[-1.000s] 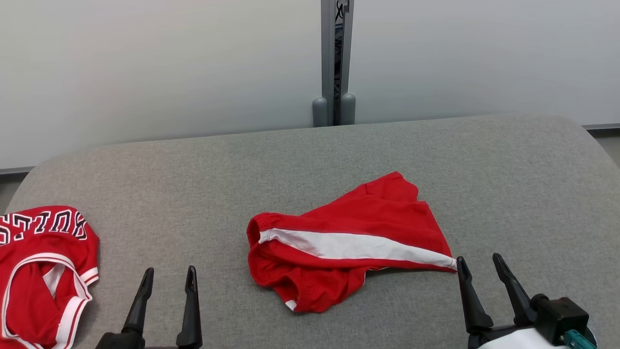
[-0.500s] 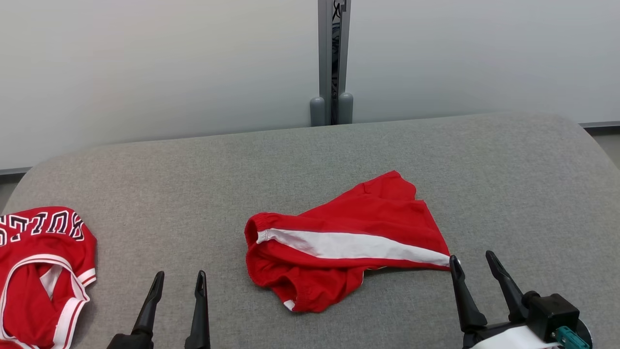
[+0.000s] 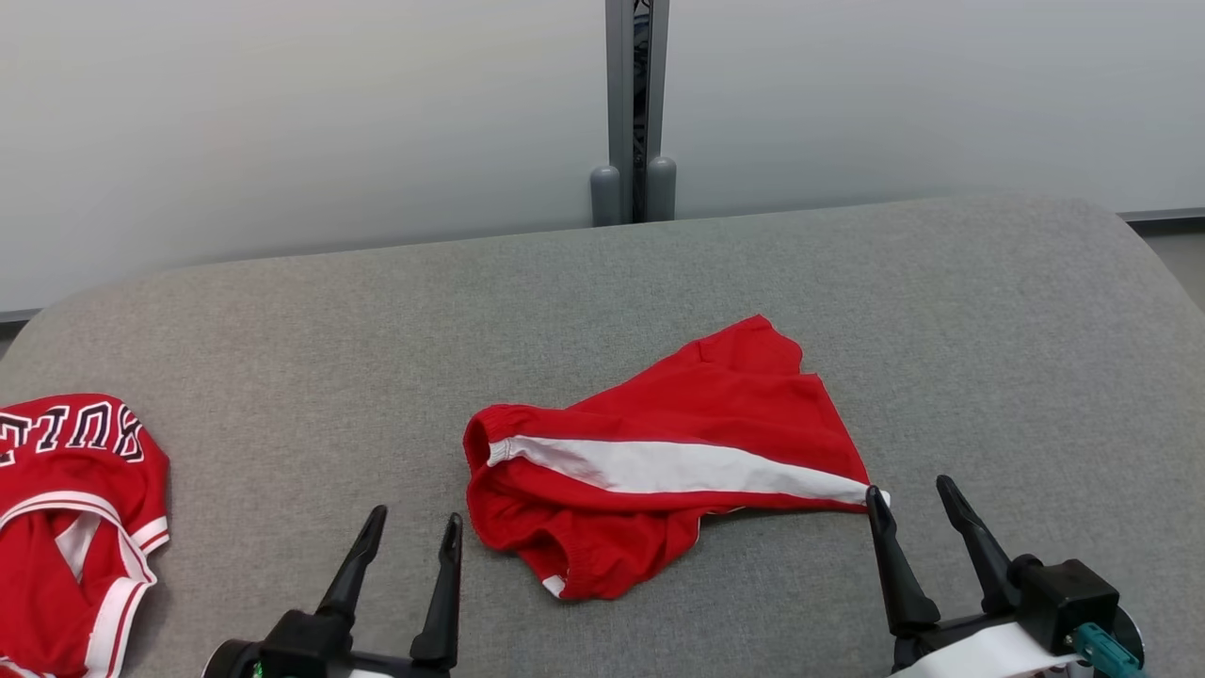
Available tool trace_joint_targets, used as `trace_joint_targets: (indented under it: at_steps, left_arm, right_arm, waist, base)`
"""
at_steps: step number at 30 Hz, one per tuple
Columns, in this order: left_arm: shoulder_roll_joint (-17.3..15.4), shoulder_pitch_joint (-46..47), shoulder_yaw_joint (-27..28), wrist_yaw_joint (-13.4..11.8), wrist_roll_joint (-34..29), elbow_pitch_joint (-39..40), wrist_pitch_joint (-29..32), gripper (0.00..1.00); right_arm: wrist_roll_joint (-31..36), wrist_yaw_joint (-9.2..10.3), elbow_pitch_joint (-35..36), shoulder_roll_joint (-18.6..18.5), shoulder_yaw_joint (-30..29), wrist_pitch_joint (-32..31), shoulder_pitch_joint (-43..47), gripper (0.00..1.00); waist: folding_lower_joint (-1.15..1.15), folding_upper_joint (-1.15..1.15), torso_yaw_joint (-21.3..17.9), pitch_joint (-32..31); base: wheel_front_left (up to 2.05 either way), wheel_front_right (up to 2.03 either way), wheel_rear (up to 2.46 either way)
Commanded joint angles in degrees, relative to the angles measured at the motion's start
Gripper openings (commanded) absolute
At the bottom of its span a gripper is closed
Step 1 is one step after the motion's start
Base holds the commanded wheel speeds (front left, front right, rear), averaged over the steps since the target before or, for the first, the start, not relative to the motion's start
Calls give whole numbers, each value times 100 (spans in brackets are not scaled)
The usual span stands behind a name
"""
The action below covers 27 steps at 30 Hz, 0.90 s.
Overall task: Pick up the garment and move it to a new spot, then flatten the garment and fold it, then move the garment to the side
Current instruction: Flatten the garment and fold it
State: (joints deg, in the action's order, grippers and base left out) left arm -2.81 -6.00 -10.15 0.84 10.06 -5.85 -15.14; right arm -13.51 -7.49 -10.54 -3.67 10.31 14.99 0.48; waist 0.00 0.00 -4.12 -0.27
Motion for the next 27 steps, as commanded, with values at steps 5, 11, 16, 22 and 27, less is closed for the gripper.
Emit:
trace_joint_targets:
  at_steps: [5, 11, 16, 22, 27]
  left_arm:
    - [-20, 612, -244, 292, -74, -661, 2, 100]
    - [-19, 1180, -359, 403, 30, -1177, 3, 100]
    - [-31, 1712, -495, 436, -200, -1809, 1, 100]
    - [-43, 2142, -590, 456, -359, -2433, 2, 100]
    - [-41, 2355, -605, 461, -391, -2632, 2, 50]
  right_arm:
    - [-29, -1, -47, -28, 57, 29, -123, 100]
    - [-52, -1, -12, -66, 88, 29, -243, 100]
    - [-40, -1, 21, -89, 50, 29, -347, 100]
    - [-16, -1, 31, -88, 46, 29, -443, 100]
    - [-10, -1, 51, -72, 21, 30, -480, 100]
  waist:
    - [0, 0, -83, 155]
    - [0, 0, -145, 374]
    - [0, 0, -188, 595]
    - [0, 0, -223, 761]
    - [0, 0, -226, 872]
  base:
    - [0, 0, 0]
    - [0, 0, 0]
    - [0, 0, 0]
    - [0, 0, 0]
    - [0, 0, 0]
